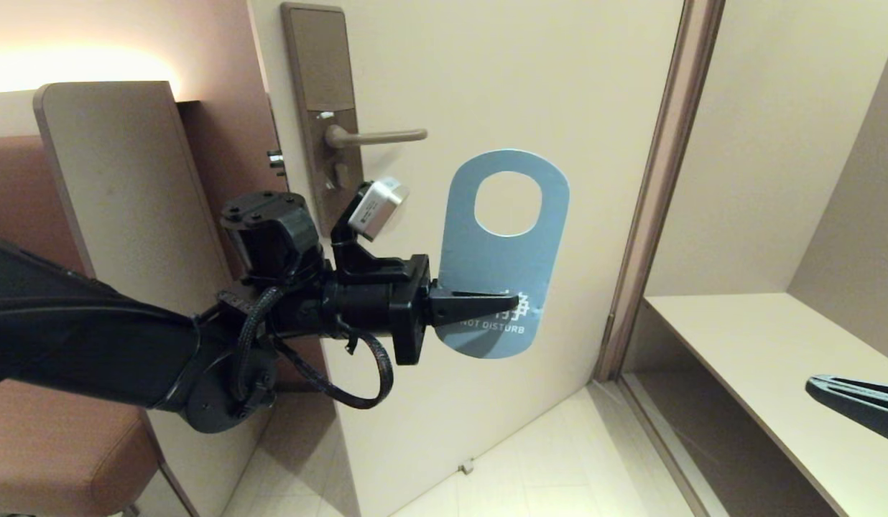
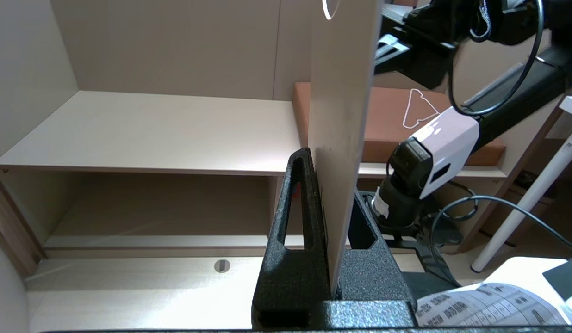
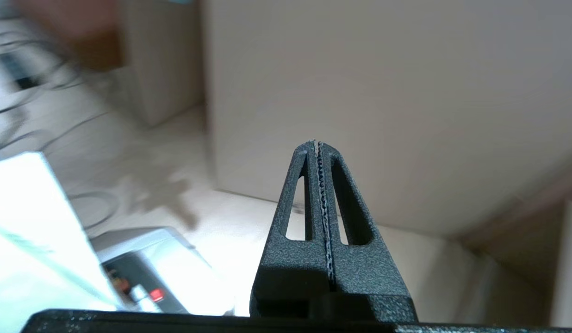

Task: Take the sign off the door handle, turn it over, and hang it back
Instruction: Hand it to the other hand

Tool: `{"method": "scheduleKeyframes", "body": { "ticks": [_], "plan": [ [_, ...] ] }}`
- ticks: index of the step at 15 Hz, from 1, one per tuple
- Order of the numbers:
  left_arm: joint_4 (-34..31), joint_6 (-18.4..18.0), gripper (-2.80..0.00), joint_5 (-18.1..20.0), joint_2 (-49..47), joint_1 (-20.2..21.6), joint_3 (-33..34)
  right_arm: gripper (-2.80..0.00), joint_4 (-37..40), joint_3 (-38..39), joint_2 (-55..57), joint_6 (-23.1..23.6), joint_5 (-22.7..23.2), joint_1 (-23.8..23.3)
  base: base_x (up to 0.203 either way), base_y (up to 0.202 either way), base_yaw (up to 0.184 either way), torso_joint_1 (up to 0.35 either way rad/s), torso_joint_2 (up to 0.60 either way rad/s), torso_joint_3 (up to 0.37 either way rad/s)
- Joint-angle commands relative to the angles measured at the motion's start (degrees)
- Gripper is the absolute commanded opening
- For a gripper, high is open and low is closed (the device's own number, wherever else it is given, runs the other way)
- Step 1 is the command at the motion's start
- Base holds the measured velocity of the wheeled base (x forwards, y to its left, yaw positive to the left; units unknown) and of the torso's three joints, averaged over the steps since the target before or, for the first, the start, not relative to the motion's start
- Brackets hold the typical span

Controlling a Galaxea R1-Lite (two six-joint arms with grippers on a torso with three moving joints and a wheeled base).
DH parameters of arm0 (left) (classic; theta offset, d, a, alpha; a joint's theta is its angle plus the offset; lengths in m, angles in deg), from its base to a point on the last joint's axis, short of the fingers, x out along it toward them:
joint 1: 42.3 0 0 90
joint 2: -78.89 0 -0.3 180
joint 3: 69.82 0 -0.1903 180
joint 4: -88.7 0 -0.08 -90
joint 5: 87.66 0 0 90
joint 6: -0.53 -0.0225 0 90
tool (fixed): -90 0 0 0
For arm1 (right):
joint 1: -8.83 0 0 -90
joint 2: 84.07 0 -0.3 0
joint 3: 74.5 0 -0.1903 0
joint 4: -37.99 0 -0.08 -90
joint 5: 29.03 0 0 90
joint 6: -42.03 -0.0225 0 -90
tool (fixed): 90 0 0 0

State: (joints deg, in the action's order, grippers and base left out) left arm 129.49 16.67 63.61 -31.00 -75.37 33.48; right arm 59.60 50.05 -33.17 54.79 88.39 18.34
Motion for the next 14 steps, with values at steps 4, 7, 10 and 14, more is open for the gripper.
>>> {"method": "scheduleKeyframes", "body": {
  "ticks": [4,7,10,14],
  "plan": [
    [0.44,2.78,-2.80,0.38,-3.71,-2.30,-5.53,-2.80,-0.56,-8.21,12.53,-5.82,1.18,16.88,0.000,0.000,0.000,0.000,0.00,0.000],
    [0.60,4.70,-2.80,0.43,-6.35,-2.80,-9.60,-2.80,-5.89,-10.72,17.92,-10.51,1.22,19.00,0.000,0.000,0.000,0.000,0.00,0.000],
    [0.62,4.78,-2.80,0.43,-7.97,-3.48,-11.88,-2.80,-9.69,-11.67,22.00,-13.73,1.42,19.15,0.000,0.000,0.000,0.000,0.00,0.000],
    [0.68,6.10,-2.80,0.43,-7.80,-3.67,-12.57,-2.80,-11.80,-11.48,25.77,-14.13,1.58,19.20,0.000,0.000,0.000,0.000,0.00,0.000]
  ]
}}
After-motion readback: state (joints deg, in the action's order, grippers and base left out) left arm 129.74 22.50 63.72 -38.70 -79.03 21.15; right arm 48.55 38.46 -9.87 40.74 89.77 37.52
